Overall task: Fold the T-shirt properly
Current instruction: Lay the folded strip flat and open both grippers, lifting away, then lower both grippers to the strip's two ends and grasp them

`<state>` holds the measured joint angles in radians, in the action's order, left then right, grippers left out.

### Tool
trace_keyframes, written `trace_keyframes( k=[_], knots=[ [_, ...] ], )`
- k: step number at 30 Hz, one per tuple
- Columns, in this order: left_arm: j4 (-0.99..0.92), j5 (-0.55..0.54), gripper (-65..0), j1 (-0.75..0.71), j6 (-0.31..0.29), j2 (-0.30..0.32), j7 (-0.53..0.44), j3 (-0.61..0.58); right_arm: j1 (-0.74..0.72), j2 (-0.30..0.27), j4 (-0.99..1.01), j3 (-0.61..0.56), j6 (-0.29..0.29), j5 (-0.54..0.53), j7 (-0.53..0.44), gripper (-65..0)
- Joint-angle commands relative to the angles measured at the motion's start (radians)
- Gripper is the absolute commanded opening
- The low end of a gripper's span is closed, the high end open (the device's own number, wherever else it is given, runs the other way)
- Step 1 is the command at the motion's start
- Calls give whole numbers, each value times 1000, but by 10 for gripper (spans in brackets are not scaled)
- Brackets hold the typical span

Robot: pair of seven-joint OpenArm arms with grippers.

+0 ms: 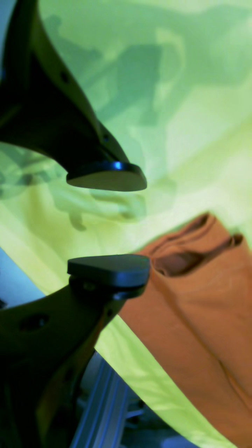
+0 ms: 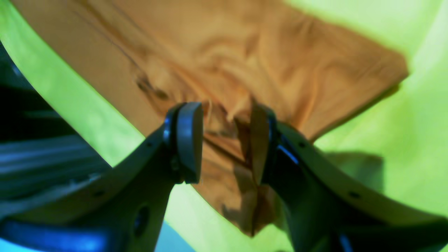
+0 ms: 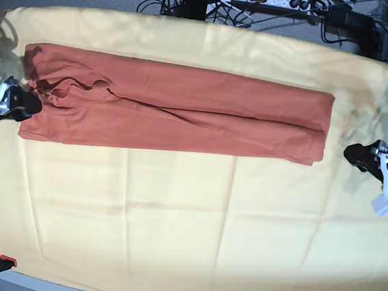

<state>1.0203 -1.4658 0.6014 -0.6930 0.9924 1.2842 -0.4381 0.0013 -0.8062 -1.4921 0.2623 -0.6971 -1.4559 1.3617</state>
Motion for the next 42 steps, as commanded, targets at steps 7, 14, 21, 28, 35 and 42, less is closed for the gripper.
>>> trace_keyframes(
  k=[7,14,21,28,35,42],
  knots=[
    [5,-18,-338,-7,-5,21,-5,324,-14,84,-13,107,-1,-27,-18,-594],
    [5,-18,-338,-188,-5,-5,-5,583,-3,251,-10,107,-1,229,-111,-650],
    [5,-18,-338,-377,-5,-109,-5,715,39,343,-10,107,-1,568,-265,-650],
    [5,-18,-333,-454,-5,-248,-5,716,74,349,-10,105,-1,626,-288,-650],
    [5,-18,-333,-483,-5,-346,-4,711,73,349,-11,105,-1,623,-290,-650],
    [5,-18,-333,-487,-5,-389,-4,622,73,349,-11,105,-1,616,-289,-650]
  ],
)
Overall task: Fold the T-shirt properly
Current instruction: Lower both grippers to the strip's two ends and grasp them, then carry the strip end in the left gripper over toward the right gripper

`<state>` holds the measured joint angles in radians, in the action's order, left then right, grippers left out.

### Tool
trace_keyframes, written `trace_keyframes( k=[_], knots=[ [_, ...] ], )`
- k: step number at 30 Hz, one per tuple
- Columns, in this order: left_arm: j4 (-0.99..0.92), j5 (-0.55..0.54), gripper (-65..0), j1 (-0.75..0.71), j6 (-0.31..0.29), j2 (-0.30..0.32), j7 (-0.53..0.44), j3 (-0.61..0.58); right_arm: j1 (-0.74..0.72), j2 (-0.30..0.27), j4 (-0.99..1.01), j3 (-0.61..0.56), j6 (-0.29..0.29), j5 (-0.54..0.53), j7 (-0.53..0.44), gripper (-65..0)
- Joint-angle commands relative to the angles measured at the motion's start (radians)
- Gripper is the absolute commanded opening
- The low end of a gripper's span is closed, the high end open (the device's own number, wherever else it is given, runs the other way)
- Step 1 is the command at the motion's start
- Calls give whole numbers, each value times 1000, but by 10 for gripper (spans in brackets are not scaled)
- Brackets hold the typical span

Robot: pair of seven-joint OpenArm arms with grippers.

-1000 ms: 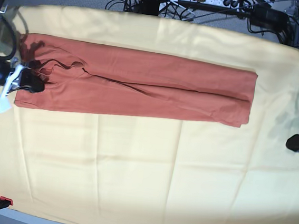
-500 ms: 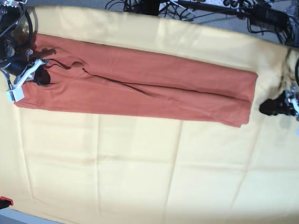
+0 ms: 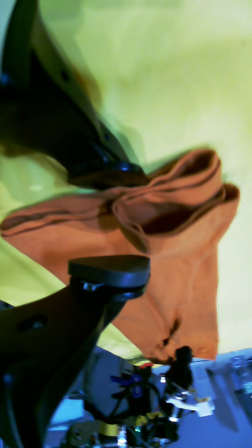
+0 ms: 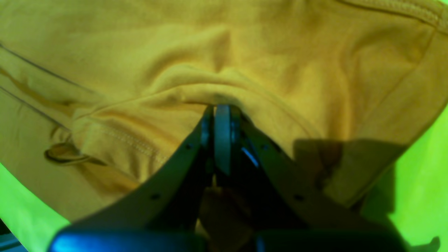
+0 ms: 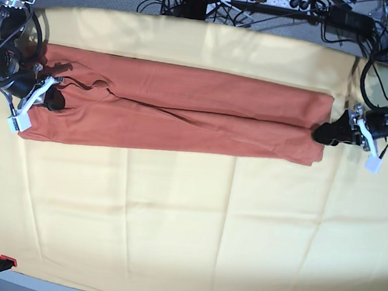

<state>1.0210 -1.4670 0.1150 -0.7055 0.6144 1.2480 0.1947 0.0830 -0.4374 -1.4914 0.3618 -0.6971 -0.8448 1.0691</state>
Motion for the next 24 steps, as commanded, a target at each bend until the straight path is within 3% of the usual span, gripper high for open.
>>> trace_keyframes(
  k=[1,5,17,19,21,22,24],
  knots=[
    [5,-17,-333,-1,7,-14,32,-30,-8,-20,-11,6,-1,5,3,-650],
    [5,-17,-333,-1,7,-16,32,-83,-8,-20,-11,6,-1,5,3,-650],
    [5,-17,-344,-1,7,-55,32,-84,-8,-20,-11,6,-1,4,3,-650],
    [5,-17,-437,-1,7,-61,32,-84,-8,-20,-11,6,-1,4,3,-650],
    [5,-17,-615,2,7,-59,32,-83,-8,-20,-11,6,-1,4,3,-650],
    [5,-17,-650,3,7,-56,32,-82,-8,-20,-11,6,-1,4,3,-650],
    [5,-17,-650,14,7,-47,33,-82,-8,-20,-11,6,-1,5,3,-650]
  ],
)
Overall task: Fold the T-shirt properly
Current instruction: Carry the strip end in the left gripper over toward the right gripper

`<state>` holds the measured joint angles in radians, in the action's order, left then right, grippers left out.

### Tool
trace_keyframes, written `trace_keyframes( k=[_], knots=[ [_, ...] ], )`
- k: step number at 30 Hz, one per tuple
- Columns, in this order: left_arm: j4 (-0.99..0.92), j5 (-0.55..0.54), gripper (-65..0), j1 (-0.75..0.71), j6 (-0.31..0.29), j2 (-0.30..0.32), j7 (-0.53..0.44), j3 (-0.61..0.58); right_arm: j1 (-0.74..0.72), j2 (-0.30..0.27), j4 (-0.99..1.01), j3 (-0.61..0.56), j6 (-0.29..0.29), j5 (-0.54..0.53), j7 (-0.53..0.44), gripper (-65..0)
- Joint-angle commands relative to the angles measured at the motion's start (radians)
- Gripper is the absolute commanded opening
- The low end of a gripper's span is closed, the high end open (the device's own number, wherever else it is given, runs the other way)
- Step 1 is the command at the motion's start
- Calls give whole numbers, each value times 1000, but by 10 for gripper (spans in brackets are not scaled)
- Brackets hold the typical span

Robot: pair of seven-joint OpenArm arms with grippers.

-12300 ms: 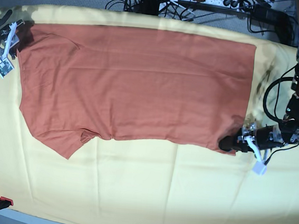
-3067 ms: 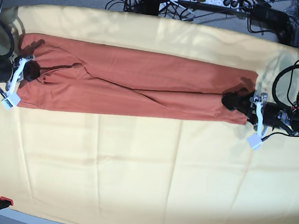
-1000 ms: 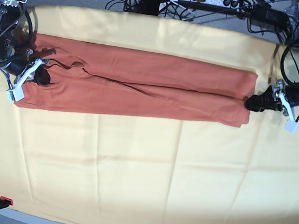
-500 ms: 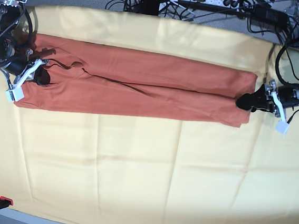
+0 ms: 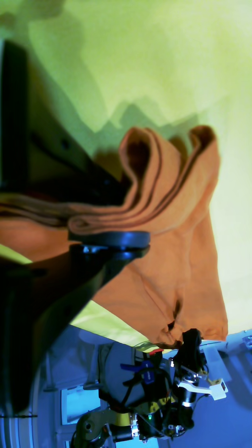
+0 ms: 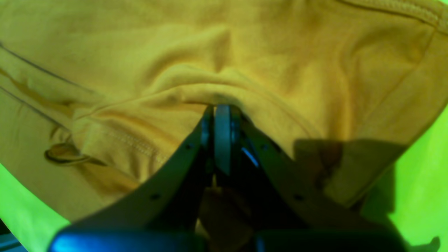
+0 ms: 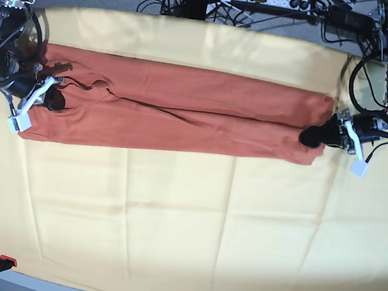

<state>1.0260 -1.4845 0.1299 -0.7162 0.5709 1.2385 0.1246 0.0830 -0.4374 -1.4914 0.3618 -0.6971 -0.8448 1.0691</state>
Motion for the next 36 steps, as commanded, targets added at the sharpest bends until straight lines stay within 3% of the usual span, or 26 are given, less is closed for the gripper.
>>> trace_keyframes(
  k=[1,10,15,27,36],
  knots=[
    [0,1,-650,7,18,3,43,-12,-8,-20,-11,6,-1,5,3,-650],
    [2,1,-650,74,18,23,97,-12,-8,-20,-11,6,-1,5,3,-650],
    [14,1,-650,99,59,25,98,-12,-8,-20,-11,6,-1,5,0,-650],
    [297,1,-650,103,43,30,105,-12,-8,-20,-11,6,-1,8,-4,-650],
    [329,1,-650,89,43,6,105,-14,-8,-19,-11,6,-1,8,-4,-650]
  ],
)
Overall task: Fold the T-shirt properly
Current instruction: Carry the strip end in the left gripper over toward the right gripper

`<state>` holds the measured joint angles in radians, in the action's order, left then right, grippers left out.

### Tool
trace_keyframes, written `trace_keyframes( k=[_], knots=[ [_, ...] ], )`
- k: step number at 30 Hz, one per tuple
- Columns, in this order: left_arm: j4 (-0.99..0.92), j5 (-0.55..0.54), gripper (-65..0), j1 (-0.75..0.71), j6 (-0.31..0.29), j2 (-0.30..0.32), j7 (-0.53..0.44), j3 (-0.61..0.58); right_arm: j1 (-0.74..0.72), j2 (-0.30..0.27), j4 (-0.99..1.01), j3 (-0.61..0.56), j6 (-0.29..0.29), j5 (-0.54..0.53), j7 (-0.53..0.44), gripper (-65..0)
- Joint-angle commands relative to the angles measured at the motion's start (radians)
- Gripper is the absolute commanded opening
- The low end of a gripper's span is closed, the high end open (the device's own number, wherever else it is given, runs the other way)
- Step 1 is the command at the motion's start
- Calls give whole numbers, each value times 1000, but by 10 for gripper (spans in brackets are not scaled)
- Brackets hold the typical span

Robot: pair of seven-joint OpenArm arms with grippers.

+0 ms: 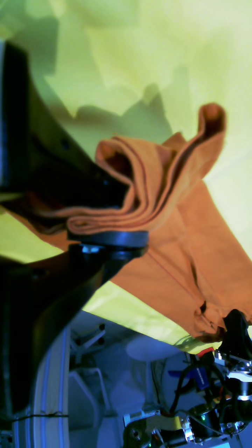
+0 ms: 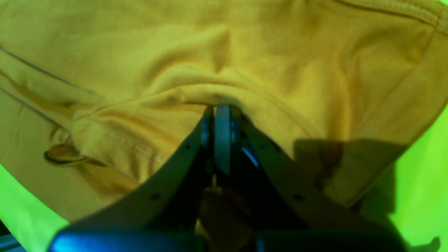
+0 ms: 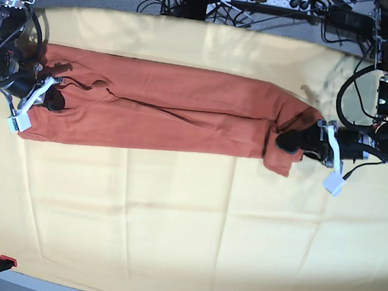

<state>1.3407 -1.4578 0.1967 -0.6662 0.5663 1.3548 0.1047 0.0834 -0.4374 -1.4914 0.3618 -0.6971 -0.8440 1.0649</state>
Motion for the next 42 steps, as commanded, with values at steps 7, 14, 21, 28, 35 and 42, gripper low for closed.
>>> trace_keyframes(
  k=[7,14,21,28,35,42],
  knots=[
    [14,-26,-650,23,-21,-93,-15,-13,-8,0,-11,6,-1,8,0,-650],
    [14,-26,-650,23,-32,-207,-39,-90,-8,5,-11,6,-1,8,1,-650],
    [14,174,-650,23,-32,-326,-193,-92,-8,5,-11,6,-1,8,1,-650],
    [14,264,-650,23,-32,-413,-205,-92,-8,5,-11,6,-1,8,1,-650],
    [14,242,-480,22,-32,-439,-200,-92,-8,5,-11,6,-1,7,1,-650],
    [14,76,-294,23,-32,-439,-184,-92,-8,5,-11,6,-1,7,1,-650]
  ],
)
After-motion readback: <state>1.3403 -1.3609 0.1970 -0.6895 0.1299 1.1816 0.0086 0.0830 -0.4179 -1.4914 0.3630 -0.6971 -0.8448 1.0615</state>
